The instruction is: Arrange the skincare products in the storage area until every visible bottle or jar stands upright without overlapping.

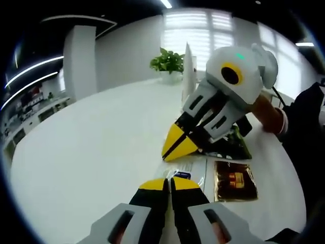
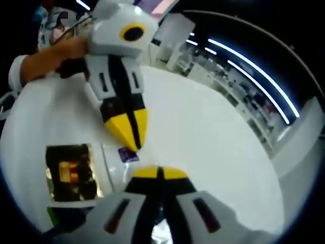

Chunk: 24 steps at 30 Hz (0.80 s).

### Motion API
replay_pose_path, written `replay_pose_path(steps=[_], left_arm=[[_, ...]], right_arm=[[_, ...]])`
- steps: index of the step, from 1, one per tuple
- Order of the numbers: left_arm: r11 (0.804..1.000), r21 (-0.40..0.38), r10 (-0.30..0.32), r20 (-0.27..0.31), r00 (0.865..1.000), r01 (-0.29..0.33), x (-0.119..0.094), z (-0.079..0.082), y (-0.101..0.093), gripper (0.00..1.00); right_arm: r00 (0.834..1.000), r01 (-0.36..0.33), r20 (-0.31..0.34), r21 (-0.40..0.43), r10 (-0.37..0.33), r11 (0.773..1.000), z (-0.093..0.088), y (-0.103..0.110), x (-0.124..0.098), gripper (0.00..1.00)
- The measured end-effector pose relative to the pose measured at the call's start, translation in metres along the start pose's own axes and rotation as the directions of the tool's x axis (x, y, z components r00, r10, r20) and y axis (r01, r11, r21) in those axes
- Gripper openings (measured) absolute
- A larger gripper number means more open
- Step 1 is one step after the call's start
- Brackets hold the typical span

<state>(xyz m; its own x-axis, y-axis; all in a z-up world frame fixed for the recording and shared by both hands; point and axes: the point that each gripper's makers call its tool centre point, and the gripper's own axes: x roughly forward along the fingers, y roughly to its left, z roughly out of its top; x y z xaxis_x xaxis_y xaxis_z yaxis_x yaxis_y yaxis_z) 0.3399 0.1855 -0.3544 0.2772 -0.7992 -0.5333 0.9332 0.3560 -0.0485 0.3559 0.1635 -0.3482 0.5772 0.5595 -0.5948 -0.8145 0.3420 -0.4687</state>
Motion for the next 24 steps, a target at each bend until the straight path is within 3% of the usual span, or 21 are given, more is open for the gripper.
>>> replay_pose_path(steps=[6,9,14,19,24], left_arm=[[1.000,0.003,0.003,-0.002,1.000,-0.003,0.001,0.000,0.002,0.02],[1.000,0.003,0.003,-0.001,1.000,-0.003,0.000,-0.001,-0.002,0.02],[1.000,0.008,-0.003,0.006,1.000,0.002,0.000,0.001,-0.012,0.02],[1.000,0.000,-0.002,0.012,1.000,0.002,-0.001,0.003,-0.007,0.02],[1.000,-0.004,-0.002,0.048,0.999,0.002,-0.005,0.014,-0.003,0.02]], right_arm=[[1.000,-0.004,0.002,-0.002,0.004,1.000,0.000,-0.001,0.000,0.00],[1.000,-0.003,0.003,-0.044,0.003,0.999,0.002,0.000,0.000,0.00],[0.996,0.065,0.065,-0.058,-0.061,0.996,0.016,-0.012,-0.008,0.00],[0.996,0.074,0.058,-0.058,-0.071,0.996,0.015,-0.015,-0.008,0.00],[0.992,0.092,0.095,-0.043,-0.087,0.995,0.023,-0.018,-0.014,0.00]])
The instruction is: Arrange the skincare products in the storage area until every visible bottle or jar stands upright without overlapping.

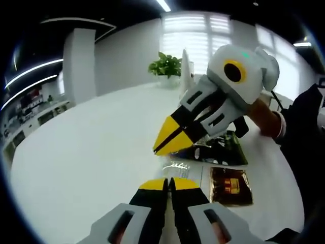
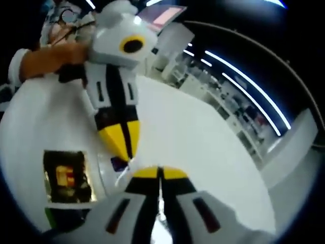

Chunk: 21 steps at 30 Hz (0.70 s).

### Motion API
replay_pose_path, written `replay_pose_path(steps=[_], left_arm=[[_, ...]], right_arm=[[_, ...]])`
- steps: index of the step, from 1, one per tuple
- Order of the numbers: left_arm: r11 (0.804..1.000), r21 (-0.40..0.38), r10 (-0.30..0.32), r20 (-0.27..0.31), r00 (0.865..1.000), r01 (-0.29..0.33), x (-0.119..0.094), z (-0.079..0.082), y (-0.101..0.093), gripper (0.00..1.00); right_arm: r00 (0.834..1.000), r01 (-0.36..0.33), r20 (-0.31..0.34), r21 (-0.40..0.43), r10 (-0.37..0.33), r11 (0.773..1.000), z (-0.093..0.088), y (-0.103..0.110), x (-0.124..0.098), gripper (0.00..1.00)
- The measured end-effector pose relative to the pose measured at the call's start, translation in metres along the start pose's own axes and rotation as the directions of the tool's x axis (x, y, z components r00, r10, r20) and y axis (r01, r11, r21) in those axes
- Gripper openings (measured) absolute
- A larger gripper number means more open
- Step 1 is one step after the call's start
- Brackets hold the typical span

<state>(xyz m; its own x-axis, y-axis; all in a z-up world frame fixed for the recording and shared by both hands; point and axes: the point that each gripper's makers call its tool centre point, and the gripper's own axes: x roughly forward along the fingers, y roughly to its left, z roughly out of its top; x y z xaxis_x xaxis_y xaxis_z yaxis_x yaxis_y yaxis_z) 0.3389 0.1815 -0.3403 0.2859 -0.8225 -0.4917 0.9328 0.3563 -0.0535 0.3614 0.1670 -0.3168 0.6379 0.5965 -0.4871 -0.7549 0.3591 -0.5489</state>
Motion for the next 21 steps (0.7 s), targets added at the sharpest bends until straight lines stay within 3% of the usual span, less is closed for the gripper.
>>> replay_pose_path(steps=[3,5,7,10,13,15,18,21], left_arm=[[1.000,-0.003,0.008,0.030,1.000,-0.008,-0.003,0.008,0.000,0.02],[1.000,0.009,0.011,0.056,0.998,-0.012,-0.005,0.015,-0.002,0.02],[1.000,-0.021,0.019,0.110,0.994,-0.016,-0.006,0.025,-0.004,0.02],[0.999,-0.031,0.040,0.127,0.991,-0.037,-0.011,0.029,-0.006,0.05],[0.994,-0.028,0.111,0.123,0.986,-0.108,-0.019,0.029,-0.003,0.05],[0.989,-0.076,0.140,0.148,0.979,-0.130,-0.027,0.031,-0.005,0.07],[0.976,-0.153,0.184,0.177,0.967,-0.157,-0.040,0.033,-0.007,0.16],[0.959,-0.175,0.255,0.179,0.950,-0.224,-0.051,0.031,-0.009,0.26]], right_arm=[[0.999,0.007,0.045,0.026,-0.008,1.000,0.010,0.000,-0.004,0.00],[0.993,0.046,0.105,0.026,-0.048,0.999,0.023,-0.005,-0.010,0.00],[0.983,0.039,0.176,0.097,-0.056,0.994,0.037,-0.004,-0.021,0.00],[0.980,0.071,0.181,0.091,-0.086,0.993,0.042,-0.011,-0.033,0.00],[0.975,0.060,0.207,0.123,-0.085,0.991,0.047,-0.014,-0.043,0.00],[0.975,0.050,0.210,0.131,-0.077,0.990,0.046,-0.013,-0.050,0.00],[0.972,0.043,0.223,0.132,-0.072,0.990,0.047,-0.009,-0.064,0.00],[0.961,0.042,0.262,0.168,-0.085,0.985,0.050,-0.009,-0.083,0.02]])
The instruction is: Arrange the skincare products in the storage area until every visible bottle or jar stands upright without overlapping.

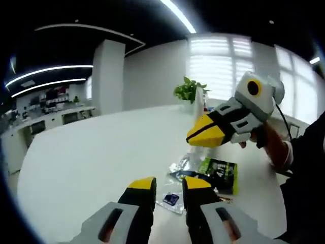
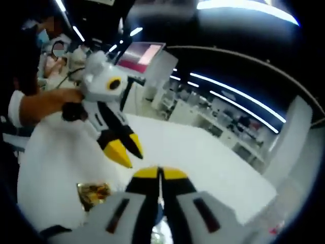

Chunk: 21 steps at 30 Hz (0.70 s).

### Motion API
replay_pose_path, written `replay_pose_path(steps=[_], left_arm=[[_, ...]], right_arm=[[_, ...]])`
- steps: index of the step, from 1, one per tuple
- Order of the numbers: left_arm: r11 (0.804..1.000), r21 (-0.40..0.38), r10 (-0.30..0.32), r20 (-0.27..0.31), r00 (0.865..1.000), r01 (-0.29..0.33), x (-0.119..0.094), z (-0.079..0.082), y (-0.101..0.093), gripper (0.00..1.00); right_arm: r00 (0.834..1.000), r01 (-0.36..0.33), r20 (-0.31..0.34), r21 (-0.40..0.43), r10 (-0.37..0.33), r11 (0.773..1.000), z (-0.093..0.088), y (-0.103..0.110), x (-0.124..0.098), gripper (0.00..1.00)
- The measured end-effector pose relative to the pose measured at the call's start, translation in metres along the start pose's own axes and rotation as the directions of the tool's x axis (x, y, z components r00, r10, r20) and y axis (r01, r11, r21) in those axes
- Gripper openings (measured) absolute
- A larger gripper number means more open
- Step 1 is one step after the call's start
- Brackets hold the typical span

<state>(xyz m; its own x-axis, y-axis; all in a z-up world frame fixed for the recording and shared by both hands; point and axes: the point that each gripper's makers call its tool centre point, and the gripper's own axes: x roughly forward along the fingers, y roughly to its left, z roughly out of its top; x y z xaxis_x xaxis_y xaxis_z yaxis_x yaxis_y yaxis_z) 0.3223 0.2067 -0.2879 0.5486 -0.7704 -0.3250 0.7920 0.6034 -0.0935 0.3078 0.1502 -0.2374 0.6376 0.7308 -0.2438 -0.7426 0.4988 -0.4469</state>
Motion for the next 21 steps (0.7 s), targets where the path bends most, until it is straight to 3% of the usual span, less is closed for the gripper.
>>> replay_pose_path(steps=[3,6,9,12,17,21], left_arm=[[1.000,-0.003,0.029,0.024,0.999,-0.029,-0.011,0.003,-0.005,0.28],[0.999,-0.001,0.052,0.040,0.998,-0.052,-0.021,0.005,-0.010,0.38],[0.992,0.052,0.109,0.040,0.993,-0.111,-0.030,0.005,-0.009,0.45],[0.990,0.058,0.124,0.047,0.991,-0.126,-0.040,0.004,-0.017,0.49],[0.982,0.068,0.168,0.084,0.982,-0.174,-0.055,0.003,-0.029,0.57],[0.982,0.063,0.175,0.068,0.982,-0.179,-0.065,-0.001,-0.037,0.68]], right_arm=[[1.000,0.011,0.028,0.040,-0.012,0.999,0.004,-0.008,-0.013,0.09],[0.998,-0.022,0.057,0.074,0.018,0.997,0.008,-0.002,-0.030,0.15],[0.997,-0.007,0.082,0.079,0.000,0.997,0.011,-0.004,-0.050,0.24],[0.995,0.014,0.101,0.082,-0.022,0.997,0.012,-0.006,-0.073,0.31],[0.991,0.049,0.120,0.121,-0.063,0.991,0.003,-0.008,-0.116,0.48],[0.987,0.101,0.108,0.158,-0.119,0.982,-0.012,-0.016,-0.143,0.59]])
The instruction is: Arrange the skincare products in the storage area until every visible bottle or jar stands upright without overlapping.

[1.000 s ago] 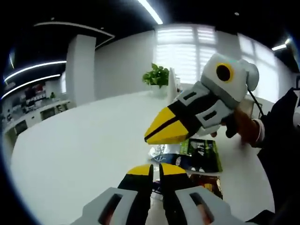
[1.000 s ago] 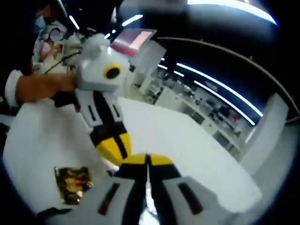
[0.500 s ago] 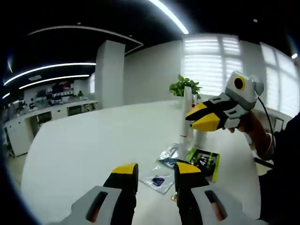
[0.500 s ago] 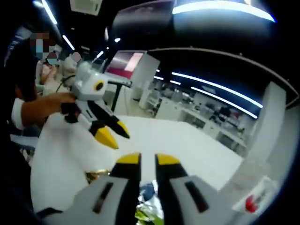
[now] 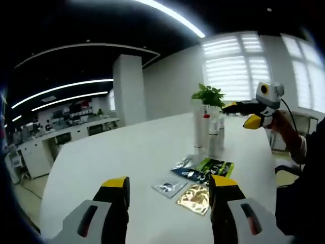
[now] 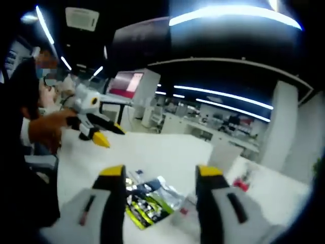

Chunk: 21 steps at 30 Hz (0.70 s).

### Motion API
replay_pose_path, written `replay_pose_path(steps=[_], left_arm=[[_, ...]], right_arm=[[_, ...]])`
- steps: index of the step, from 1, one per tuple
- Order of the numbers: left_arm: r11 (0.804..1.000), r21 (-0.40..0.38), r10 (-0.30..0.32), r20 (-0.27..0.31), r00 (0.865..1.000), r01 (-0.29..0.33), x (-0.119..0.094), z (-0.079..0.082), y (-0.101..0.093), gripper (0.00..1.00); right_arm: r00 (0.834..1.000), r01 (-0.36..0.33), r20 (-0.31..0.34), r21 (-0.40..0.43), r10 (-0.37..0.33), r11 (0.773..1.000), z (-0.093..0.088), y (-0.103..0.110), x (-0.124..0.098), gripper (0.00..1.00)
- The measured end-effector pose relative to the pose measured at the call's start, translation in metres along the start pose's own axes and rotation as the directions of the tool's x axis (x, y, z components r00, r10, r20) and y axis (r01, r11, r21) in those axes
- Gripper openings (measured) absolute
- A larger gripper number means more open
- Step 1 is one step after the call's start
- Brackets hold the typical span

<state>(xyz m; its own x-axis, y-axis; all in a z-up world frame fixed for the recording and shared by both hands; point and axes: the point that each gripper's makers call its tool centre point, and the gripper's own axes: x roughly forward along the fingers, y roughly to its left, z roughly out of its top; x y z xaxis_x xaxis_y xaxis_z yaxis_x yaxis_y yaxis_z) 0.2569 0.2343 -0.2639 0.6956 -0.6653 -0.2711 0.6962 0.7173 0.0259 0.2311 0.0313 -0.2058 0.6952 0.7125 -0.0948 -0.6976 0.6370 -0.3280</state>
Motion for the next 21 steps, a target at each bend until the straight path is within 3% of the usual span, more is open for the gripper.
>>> replay_pose_path(steps=[8,11,15,21], left_arm=[[1.000,-0.022,0.014,0.023,1.000,-0.014,-0.010,0.001,-0.016,0.73],[0.998,-0.055,0.012,0.046,0.999,-0.010,-0.010,0.002,-0.024,0.83],[0.997,-0.078,0.005,0.080,0.997,0.001,-0.012,0.004,-0.035,0.84],[0.997,-0.082,0.011,0.086,0.996,-0.004,-0.014,-0.001,-0.048,0.91]], right_arm=[[0.996,0.086,-0.026,0.074,-0.084,0.994,-0.022,-0.018,-0.041,0.75],[0.994,0.106,-0.029,0.097,-0.104,0.990,-0.028,-0.021,-0.052,0.82],[0.992,0.123,-0.044,0.131,-0.118,0.984,-0.040,-0.023,-0.065,0.89],[0.991,0.132,-0.045,0.177,-0.126,0.975,-0.049,-0.022,-0.078,0.97]])
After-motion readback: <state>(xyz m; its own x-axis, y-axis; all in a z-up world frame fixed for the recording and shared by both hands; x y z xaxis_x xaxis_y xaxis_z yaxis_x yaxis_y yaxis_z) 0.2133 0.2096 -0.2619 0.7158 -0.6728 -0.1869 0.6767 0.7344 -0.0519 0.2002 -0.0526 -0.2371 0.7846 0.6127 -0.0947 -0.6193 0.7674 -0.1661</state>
